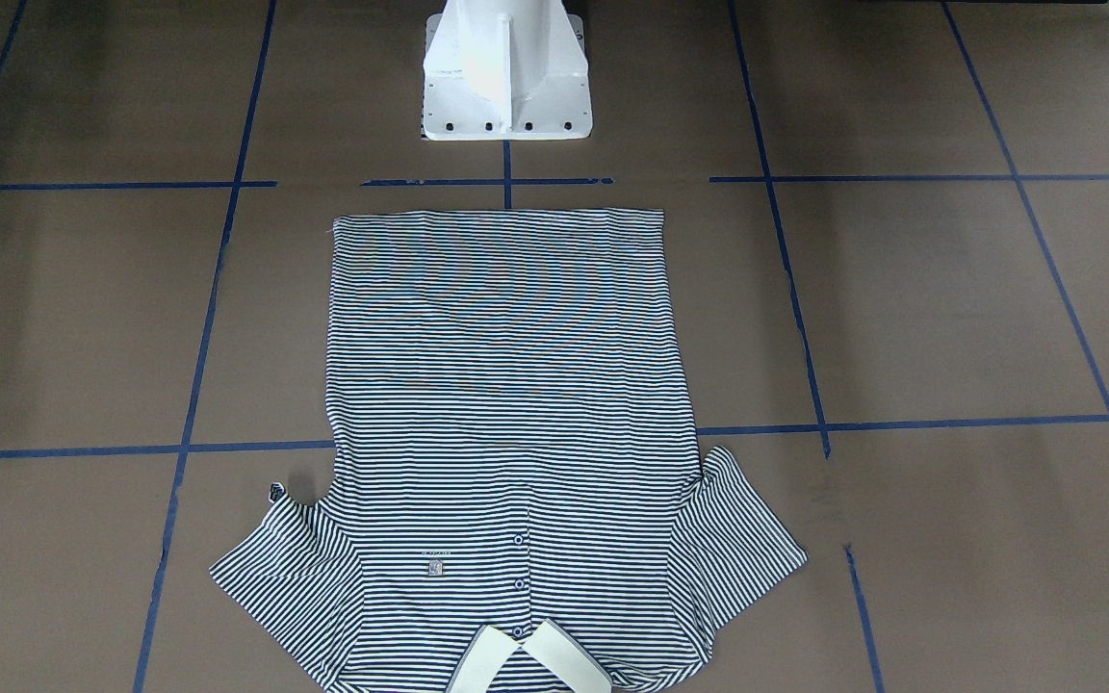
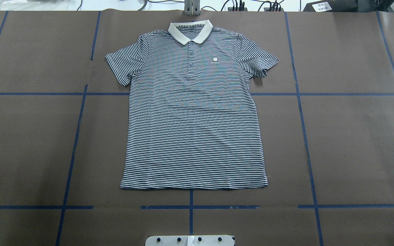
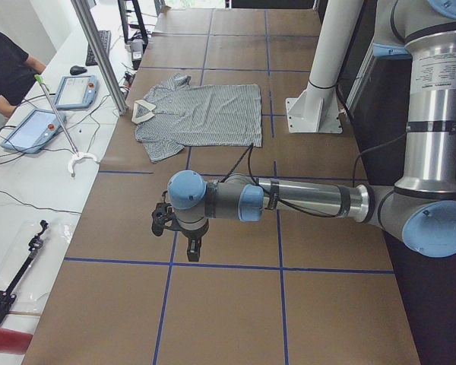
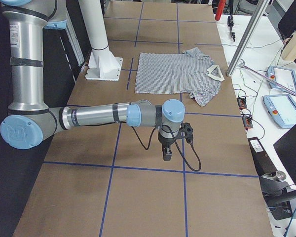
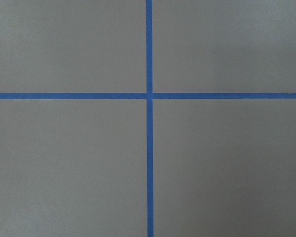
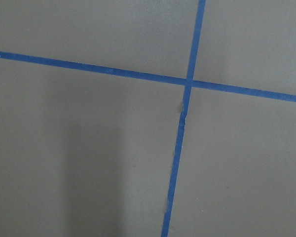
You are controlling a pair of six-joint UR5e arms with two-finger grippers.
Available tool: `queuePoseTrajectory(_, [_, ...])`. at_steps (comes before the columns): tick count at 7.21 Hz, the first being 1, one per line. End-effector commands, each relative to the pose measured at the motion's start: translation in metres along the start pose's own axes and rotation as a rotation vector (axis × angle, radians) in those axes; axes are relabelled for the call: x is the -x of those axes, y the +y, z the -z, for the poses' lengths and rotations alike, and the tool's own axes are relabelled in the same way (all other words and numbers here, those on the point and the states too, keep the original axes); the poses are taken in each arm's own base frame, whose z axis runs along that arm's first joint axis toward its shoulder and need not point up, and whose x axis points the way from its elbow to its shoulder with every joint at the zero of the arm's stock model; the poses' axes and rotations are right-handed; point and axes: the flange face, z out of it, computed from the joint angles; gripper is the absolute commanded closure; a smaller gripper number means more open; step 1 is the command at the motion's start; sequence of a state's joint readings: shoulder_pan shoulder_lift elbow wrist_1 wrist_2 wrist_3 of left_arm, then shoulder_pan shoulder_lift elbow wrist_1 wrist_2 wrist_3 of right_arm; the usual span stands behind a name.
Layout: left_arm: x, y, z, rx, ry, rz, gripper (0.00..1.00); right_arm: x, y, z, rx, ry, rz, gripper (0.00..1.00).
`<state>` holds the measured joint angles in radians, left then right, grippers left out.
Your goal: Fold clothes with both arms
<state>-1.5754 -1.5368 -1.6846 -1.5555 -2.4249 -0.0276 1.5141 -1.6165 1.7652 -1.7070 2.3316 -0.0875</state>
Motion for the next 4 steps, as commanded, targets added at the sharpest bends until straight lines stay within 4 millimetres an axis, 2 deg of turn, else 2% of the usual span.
queuePoseTrajectory(1, [-0.0076, -0.0004, 0.0067, -0.027, 0.0, -0.031, 0.0, -0.0002, -0.0001, -0.0002, -0.002, 0.0, 0.002, 0.0])
queuePoseTrajectory(4, [-0.0134, -0.0016, 0.0113, -0.037, 0.005, -0.04, 0.0, 0.0, 0.0, -0.0003, -0.001, -0.003, -0.007, 0.0])
